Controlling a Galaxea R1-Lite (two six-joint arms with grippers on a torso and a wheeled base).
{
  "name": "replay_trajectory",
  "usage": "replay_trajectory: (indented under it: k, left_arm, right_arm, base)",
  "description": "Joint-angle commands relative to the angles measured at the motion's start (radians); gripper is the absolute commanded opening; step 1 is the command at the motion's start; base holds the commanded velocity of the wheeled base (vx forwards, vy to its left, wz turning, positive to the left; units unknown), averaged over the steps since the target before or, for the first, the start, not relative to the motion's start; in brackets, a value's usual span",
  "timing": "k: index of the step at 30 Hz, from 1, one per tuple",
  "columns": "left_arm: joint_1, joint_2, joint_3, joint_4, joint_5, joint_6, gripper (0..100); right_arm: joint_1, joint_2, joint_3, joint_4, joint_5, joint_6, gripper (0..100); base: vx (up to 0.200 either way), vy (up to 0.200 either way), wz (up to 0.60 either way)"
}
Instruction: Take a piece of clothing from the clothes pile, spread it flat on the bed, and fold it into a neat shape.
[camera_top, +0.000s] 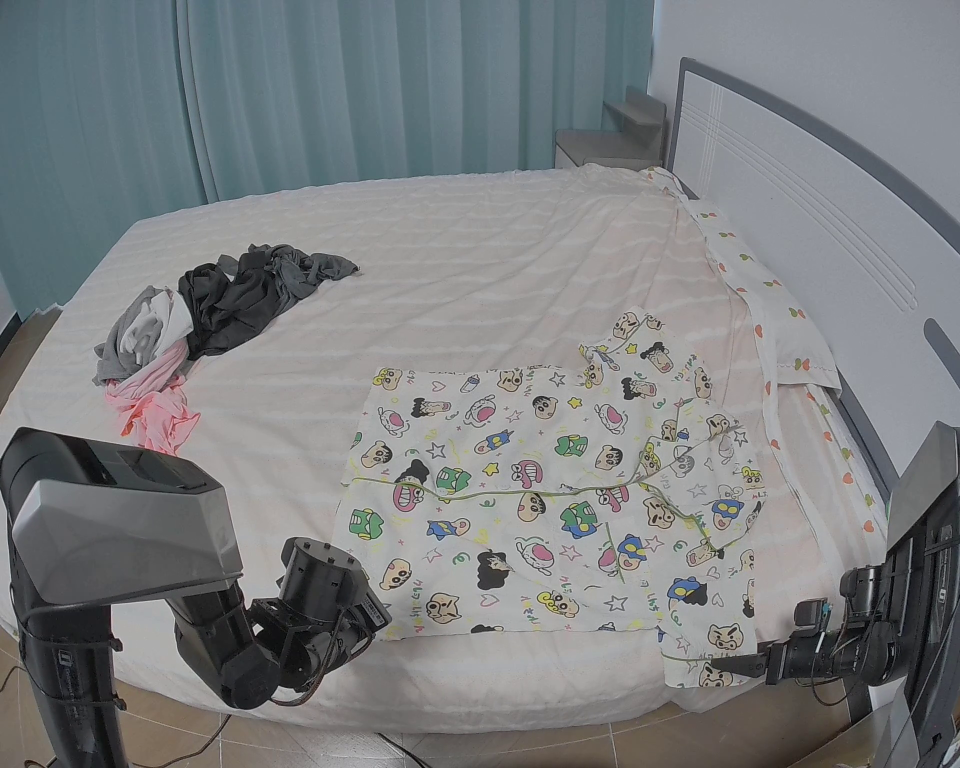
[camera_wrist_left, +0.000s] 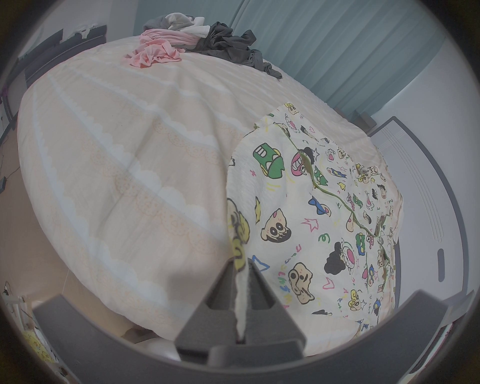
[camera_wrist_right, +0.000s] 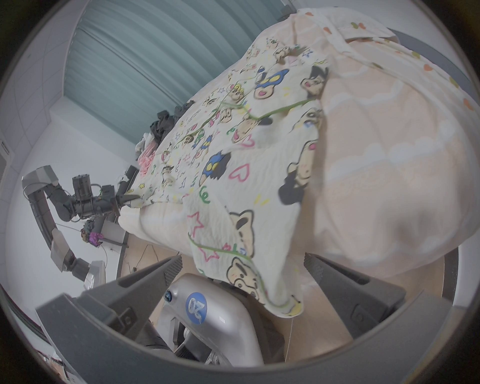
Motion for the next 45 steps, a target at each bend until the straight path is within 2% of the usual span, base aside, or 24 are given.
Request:
replay_trajectory:
  k: [1,6,7,12,17,24,35,37,39,45]
  left_arm:
    - [-0.001,-0.002,-0.002,0.0,0.0,-0.002,0]
    - [-0.001,-0.002,0.001,0.0,0.0,-0.002,0]
    - [-0.001,-0.002,0.001,0.0,0.0,-0.002,0]
    - [-0.001,0.001,0.003,0.0,0.0,-0.002,0]
    - [-0.001,0.028,0.001,0.0,0.0,0.0,0]
    - [-0.003,0.022,0.021,0.001,0.0,0.0,0]
    - [-0.017,-0.016,0.069,0.004,-0.006,0.001,0]
    - [-0.017,-0.022,0.08,0.004,-0.007,0.003,0]
    - [-0.017,-0.032,0.095,0.004,-0.01,0.003,0]
    - [-0.024,-0.038,0.113,0.004,-0.01,0.004,0]
  right_arm:
    - [0.046,0.035,0.008,-0.013,-0.004,-0.003,100]
    - [0.07,0.038,-0.039,-0.013,-0.013,0.002,100]
    - [0.073,0.039,-0.044,-0.013,-0.014,0.002,0]
    - [0.075,0.048,-0.053,-0.013,-0.042,0.011,0]
    - [0.069,0.052,-0.054,-0.013,-0.042,0.009,0]
    - [0.058,0.021,0.018,-0.011,-0.002,0.009,0]
    - [-0.02,0.005,0.018,-0.004,0.032,0.002,0]
    - [-0.03,-0.007,0.018,0.024,0.048,-0.003,0]
    - [-0.034,-0.056,0.018,0.134,0.084,-0.034,0]
    - [-0.031,-0.126,0.018,0.243,0.087,-0.066,0]
  base:
    - [0.0,0.0,0.0]
    - [0.0,0.0,0.0]
    - [0.0,0.0,0.0]
    - [0.0,0.0,0.0]
    - [0.0,0.0,0.0]
    - [0.0,0.0,0.0]
    - [0.0,0.0,0.0]
    - [0.0,0.0,0.0]
    - [0.0,0.0,0.0]
    - [0.0,0.0,0.0]
